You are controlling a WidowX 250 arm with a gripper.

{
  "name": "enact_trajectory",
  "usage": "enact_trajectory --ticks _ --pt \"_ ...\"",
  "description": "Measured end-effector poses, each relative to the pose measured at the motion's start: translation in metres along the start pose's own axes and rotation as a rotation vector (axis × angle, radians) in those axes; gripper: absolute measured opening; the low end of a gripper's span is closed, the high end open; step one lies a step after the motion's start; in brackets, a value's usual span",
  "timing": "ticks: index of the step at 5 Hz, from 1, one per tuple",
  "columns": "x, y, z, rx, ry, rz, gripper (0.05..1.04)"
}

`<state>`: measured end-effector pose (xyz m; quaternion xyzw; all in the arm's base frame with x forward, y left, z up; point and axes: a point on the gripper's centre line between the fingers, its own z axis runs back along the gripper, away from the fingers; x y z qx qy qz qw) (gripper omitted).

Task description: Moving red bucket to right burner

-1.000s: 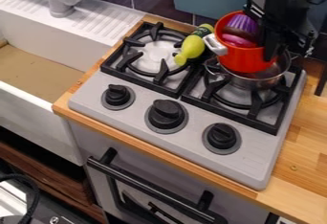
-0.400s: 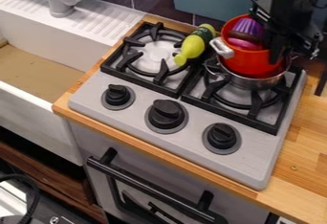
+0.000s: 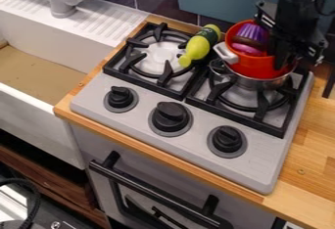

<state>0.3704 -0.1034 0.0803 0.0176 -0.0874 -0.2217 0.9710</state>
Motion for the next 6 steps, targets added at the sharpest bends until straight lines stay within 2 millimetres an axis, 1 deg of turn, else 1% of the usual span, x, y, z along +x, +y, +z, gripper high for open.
enact_trajectory --ticks 1,2,3,4,5,6 --pt "-0.003 0.001 0.0 -0.003 0.02 0.021 0.223" --pt "-0.002 0.008 0.004 -0.013 0.021 0.043 0.465" --pt "-0.002 0.015 0.01 -0.023 0.025 0.079 0.759" --pt "-0.002 0.025 0.036 -0.055 -0.034 0.105 0.984" --pt "-0.006 0.04 0.056 -0.104 -0.083 0.127 0.997" --pt "-0.018 0.058 0.063 -0.117 -0.099 0.146 0.997"
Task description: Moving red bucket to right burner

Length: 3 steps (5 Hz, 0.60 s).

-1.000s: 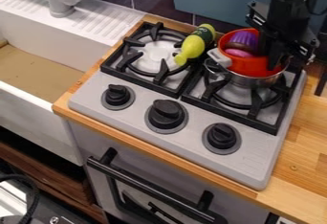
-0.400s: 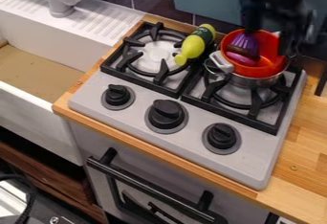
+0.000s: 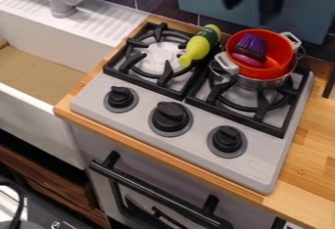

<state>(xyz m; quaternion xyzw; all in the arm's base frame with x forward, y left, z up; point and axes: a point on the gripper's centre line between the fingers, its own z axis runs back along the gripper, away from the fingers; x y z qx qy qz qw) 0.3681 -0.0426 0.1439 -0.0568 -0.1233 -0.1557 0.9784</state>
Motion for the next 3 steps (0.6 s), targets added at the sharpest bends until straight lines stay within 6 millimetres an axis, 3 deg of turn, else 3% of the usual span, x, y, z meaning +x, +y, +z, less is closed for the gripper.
enact_trajectory --ticks 2,3 --pt "-0.023 0.041 0.004 0.048 0.031 0.005 0.997" --pt "-0.029 0.052 0.022 0.049 0.003 0.005 0.997"
